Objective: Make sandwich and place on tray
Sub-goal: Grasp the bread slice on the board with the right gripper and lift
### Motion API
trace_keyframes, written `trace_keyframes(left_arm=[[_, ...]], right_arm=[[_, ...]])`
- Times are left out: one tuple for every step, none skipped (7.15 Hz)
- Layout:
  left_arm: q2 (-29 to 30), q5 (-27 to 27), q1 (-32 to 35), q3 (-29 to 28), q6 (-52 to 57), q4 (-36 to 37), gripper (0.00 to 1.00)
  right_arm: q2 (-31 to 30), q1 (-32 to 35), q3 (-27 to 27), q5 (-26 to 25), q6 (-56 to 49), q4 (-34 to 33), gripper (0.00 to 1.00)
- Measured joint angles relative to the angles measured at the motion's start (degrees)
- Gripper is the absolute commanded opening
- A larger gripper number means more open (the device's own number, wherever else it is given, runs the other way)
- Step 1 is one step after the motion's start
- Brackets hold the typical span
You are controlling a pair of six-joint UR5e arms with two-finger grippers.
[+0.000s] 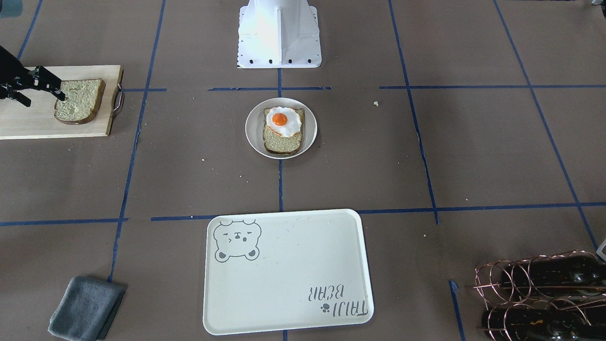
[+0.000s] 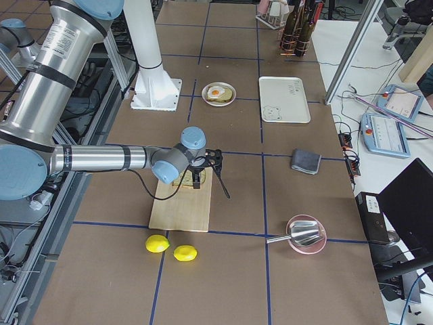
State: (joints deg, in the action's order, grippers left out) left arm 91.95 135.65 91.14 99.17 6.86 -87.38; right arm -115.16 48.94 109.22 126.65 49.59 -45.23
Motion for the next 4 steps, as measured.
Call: trace_keyframes(left_arm=[[0.0, 0.0, 0.0, 0.1, 0.0, -0.2, 1.0], [0.0, 0.0, 0.0, 0.1, 0.0, -0.6, 1.0], [0.0, 0.0, 0.0, 0.2, -0.1, -1.0, 1.0], [0.0, 0.0, 0.0, 0.3, -0.1, -1.1, 1.0]], right_arm=[[-0.5, -1.8, -0.5, -1.3, 1.4, 1.7, 0.88], [-0.7, -3.0, -1.7, -1.8, 3.2, 3.7, 0.7], [-0.7, -3.9, -3.3, -1.8, 6.8, 7.0, 0.58], [-0.7, -4.7, -4.5, -1.8, 10.6, 9.7, 0.58]])
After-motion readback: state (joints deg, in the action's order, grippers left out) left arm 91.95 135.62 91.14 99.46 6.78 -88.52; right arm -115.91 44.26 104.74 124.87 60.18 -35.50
